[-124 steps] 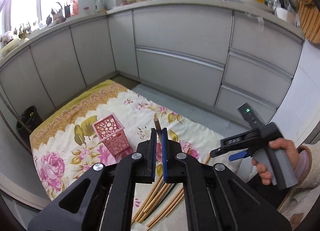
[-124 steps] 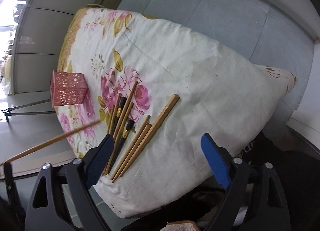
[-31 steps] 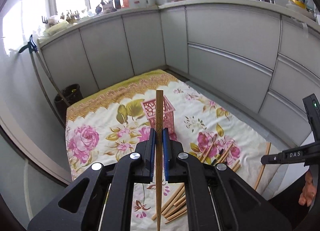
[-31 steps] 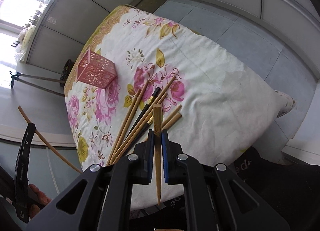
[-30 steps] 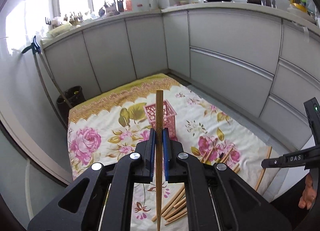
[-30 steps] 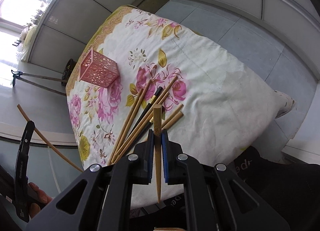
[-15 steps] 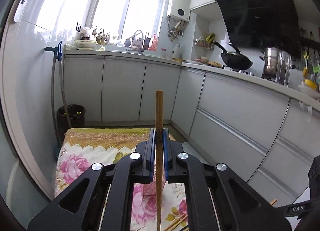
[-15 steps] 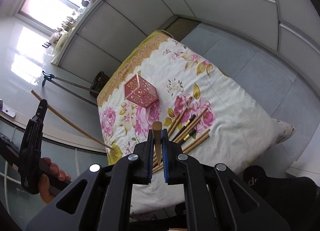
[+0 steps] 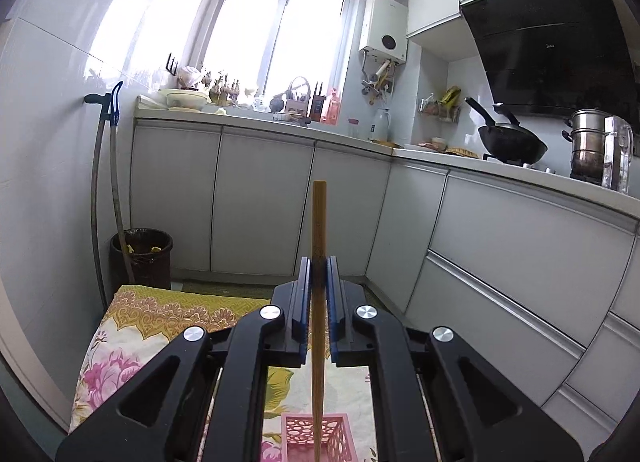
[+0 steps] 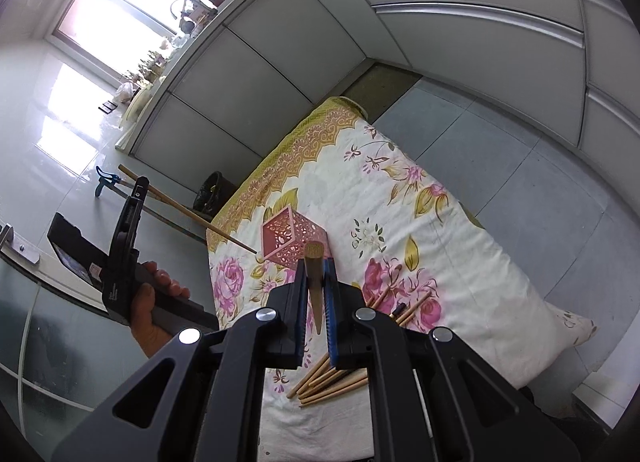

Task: Organize utensils
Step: 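Carry the chopstick into the pink holder and open the left gripper, then lower the held chopstick into the pink holder and open the right gripper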

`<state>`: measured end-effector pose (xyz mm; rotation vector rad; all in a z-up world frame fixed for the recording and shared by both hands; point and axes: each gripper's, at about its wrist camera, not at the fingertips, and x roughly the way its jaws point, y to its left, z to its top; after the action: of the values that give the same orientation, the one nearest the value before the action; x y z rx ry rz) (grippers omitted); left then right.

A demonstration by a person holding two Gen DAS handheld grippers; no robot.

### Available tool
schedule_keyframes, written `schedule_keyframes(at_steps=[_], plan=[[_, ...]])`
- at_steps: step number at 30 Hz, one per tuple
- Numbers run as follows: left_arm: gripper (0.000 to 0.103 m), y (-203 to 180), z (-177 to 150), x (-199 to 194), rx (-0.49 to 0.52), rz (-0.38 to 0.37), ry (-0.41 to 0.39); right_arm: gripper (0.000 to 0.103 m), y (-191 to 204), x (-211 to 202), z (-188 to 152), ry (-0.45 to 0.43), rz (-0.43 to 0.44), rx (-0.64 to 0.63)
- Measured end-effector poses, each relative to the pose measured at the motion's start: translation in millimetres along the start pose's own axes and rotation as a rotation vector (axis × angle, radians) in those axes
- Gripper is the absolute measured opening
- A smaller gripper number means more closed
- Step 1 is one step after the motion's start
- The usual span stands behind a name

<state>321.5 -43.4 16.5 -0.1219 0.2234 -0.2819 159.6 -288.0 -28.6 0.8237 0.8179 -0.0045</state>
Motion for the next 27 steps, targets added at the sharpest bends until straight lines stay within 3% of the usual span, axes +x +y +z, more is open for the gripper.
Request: schedule_keyframes(at_steps=[11,14,15,19,22,24,27], plan=[[0.009,5.6,-37.6,39.3,0.009,0.024,0.046,0.008,8.3,18.5,17.8,-0.012,0.011,-0.011],[0.05,12.3,-43.6,31.7,-0.019,0.037,0.036,0.008,17.6,16.4,25.0,-0.033,0.017,-0.028],[0.056,14.4,-41.9,25.3,-0.029,0.033,0.022,0.008,21.2,15.4,28.2,-0.043,0.02,-0.033],[0.056,22.5,-23.4,-13.3,-0.054,0.007,-0.022,0.008,37.4,12.1,43.2,-0.082,0.033,-0.057],[0.058,33.9,-8.0,-50.0,-0.074,0.044,-0.057,0.008,56.6,11.0,57.4,-0.12,0.051,-0.089],[0.077,45.2,-3.2,-73.3,-0.097,0.106,-0.045,0.008,71.1,13.6,66.5,-0.144,0.052,-0.112],[0.082,61.9,-5.5,-97.3,-0.116,0.197,0.026,0.008,92.5,22.3,75.9,-0.165,0.047,-0.154]])
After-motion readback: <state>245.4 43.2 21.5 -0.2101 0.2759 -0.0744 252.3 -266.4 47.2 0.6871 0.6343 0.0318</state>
